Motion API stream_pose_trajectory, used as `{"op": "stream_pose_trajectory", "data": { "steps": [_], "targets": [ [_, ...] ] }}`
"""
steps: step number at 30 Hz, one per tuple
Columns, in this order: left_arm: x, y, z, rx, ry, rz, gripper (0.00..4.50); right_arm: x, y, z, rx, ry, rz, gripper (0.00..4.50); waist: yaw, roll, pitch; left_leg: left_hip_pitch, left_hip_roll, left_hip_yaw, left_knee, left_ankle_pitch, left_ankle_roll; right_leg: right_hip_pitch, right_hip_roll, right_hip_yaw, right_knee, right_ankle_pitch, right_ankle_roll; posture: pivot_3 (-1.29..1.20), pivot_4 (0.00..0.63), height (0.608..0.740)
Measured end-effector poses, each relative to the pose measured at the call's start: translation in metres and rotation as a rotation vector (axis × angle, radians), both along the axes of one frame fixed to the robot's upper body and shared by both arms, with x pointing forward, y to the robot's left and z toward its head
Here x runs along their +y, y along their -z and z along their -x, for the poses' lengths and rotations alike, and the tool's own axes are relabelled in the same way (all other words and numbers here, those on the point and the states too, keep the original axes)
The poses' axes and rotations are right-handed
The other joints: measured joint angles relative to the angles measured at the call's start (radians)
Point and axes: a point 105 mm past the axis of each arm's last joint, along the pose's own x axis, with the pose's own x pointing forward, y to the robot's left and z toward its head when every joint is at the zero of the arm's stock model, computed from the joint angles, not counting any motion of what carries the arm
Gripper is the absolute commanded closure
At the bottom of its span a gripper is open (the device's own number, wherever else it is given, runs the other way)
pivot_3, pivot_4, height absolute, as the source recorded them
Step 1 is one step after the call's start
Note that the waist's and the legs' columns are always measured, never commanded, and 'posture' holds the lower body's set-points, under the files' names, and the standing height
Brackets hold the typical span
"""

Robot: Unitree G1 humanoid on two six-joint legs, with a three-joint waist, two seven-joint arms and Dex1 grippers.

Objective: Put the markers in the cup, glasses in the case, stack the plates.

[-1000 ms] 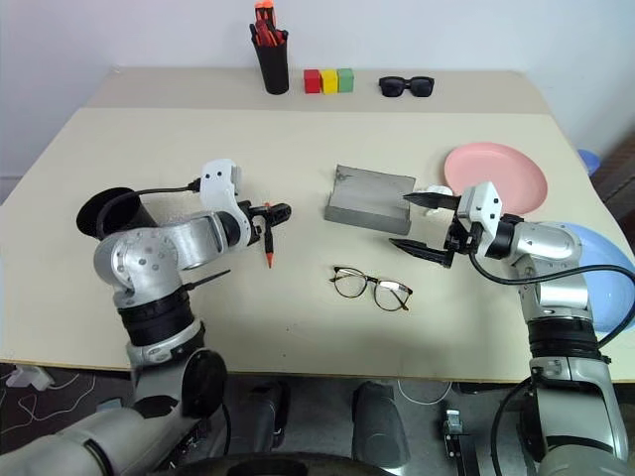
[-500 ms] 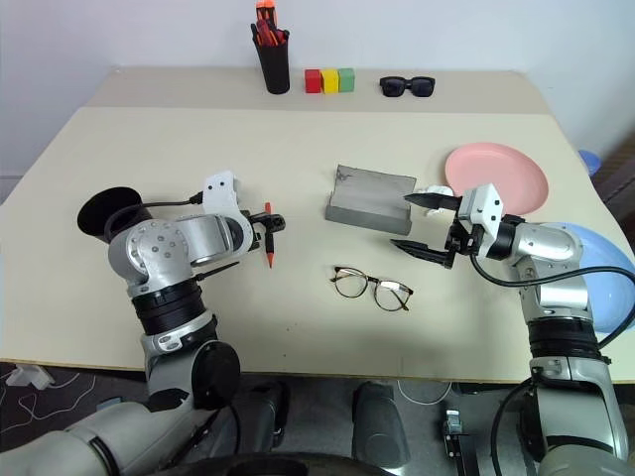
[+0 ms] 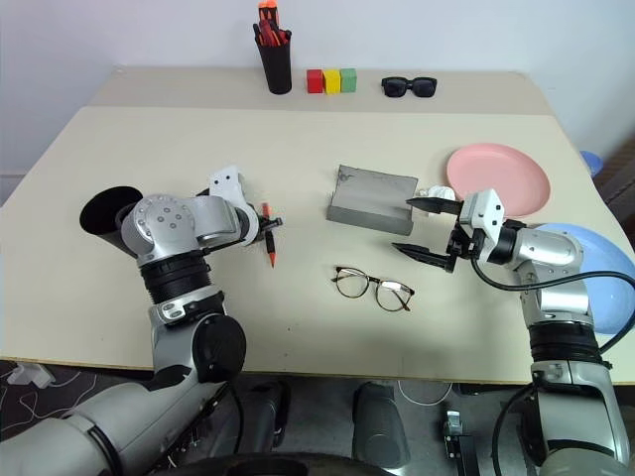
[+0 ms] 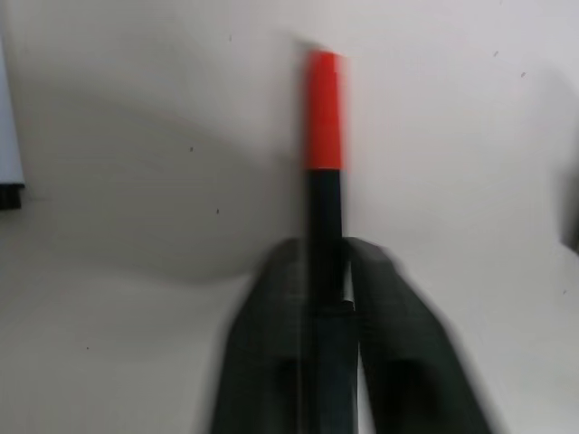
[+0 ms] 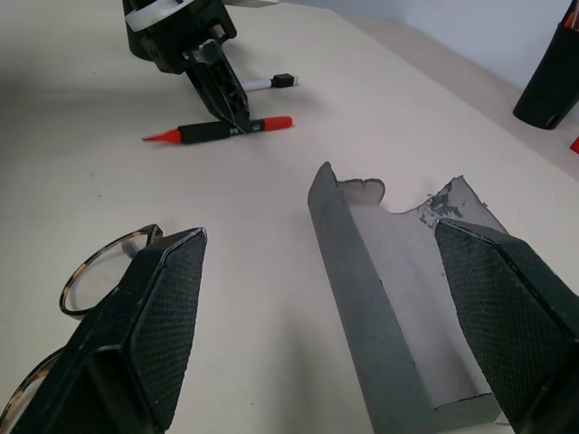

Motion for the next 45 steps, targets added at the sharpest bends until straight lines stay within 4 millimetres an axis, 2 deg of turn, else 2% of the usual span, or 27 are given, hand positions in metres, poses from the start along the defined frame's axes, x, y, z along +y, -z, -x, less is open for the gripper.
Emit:
{"op": "stream_pose_trajectory", "data": {
  "steps": [6,11,13,17,19,23,28,31,35,40,45],
  "targets": [
    [-0.01,-0.003,0.0,-0.01,0.045,0.043,4.44,-0.001,0.0,0.0,-0.014,0.002,0.002,0.37,-0.002,0.0,0.0,0.0,0.0,0.0,0.0,0.001,-0.001,-0.001,0.0,0.0,0.0,0.0,0.0,0.0,0.15,0.74],
    [-0.025,-0.017,0.001,-0.083,0.146,0.093,4.44,-0.003,0.002,-0.002,-0.008,0.02,-0.005,0.37,-0.003,0.0,0.0,-0.001,0.0,0.0,0.0,0.001,-0.001,-0.001,0.0,0.0,0.0,0.0,0.0,0.0,0.15,0.74],
    [-0.031,-0.039,0.003,-0.204,0.235,0.09,4.44,-0.003,0.001,-0.004,-0.015,0.028,-0.012,0.37,-0.006,0.0,0.001,-0.001,0.0,0.0,-0.001,0.001,-0.002,-0.002,0.0,0.0,0.0,0.0,0.0,0.0,0.15,0.74],
    [-0.01,-0.095,0.0,-0.58,0.282,-0.104,4.44,-0.003,-0.001,-0.007,-0.025,0.047,-0.027,0.37,-0.011,0.001,0.0,0.001,0.001,0.001,-0.003,0.003,-0.005,-0.003,0.0,0.001,0.002,0.0,-0.001,0.0,0.15,0.74],
    [0.0,-0.11,-0.002,-0.711,0.235,-0.163,4.44,-0.001,-0.001,-0.008,-0.028,0.052,-0.051,0.37,-0.006,0.001,0.0,0.001,0.001,0.001,-0.002,0.003,-0.005,-0.002,0.0,0.001,0.002,0.0,-0.001,0.0,0.15,0.74],
    [0.022,-0.127,-0.002,-0.95,0.128,-0.297,4.44,0.009,0.001,-0.009,-0.037,0.045,-0.122,0.37,-0.003,0.0,0.0,0.0,0.0,0.001,-0.002,0.003,-0.005,-0.001,0.0,0.002,0.0,0.0,-0.001,0.0,0.15,0.74],
    [0.038,-0.153,0.014,-1.292,0.014,-0.456,4.44,0.026,-0.006,0.005,-0.065,-0.057,-0.205,0.37,0.0,0.0,0.0,0.0,0.0,0.001,-0.002,0.002,-0.004,-0.001,0.0,0.001,-0.001,0.001,-0.001,0.0,0.15,0.74],
    [0.049,-0.157,0.023,-1.39,-0.059,-0.534,4.44,0.034,-0.009,0.011,-0.036,-0.116,-0.226,0.37,-0.001,0.0,0.0,0.0,0.0,0.001,-0.001,0.0,0.0,-0.001,0.0,0.001,0.0,0.001,-0.001,0.0,0.15,0.74],
    [0.061,-0.151,0.027,-1.432,-0.12,-0.598,4.44,0.044,-0.017,0.017,-0.017,-0.174,-0.243,0.37,-0.002,0.001,0.0,0.0,0.0,0.0,-0.001,0.0,0.001,-0.001,0.0,0.001,0.001,0.001,-0.001,0.0,0.15,0.74],
    [0.091,-0.136,0.032,-1.384,-0.255,-0.672,4.44,0.065,-0.023,0.033,0.023,-0.324,-0.241,0.37,-0.001,0.001,0.0,0.0,0.001,0.0,-0.001,0.0,0.002,-0.002,0.0,0.001,0.002,0.001,-0.001,0.0,0.15,0.74],
    [0.112,-0.132,0.039,-1.358,-0.376,-0.743,4.44,0.081,-0.025,0.036,0.051,-0.404,-0.255,0.37,0.0,0.0,0.0,0.0,0.0,0.0,0.0,-0.001,0.002,-0.001,0.0,0.001,0.002,0.001,-0.001,0.0,0.15,0.74]
  ]
}}
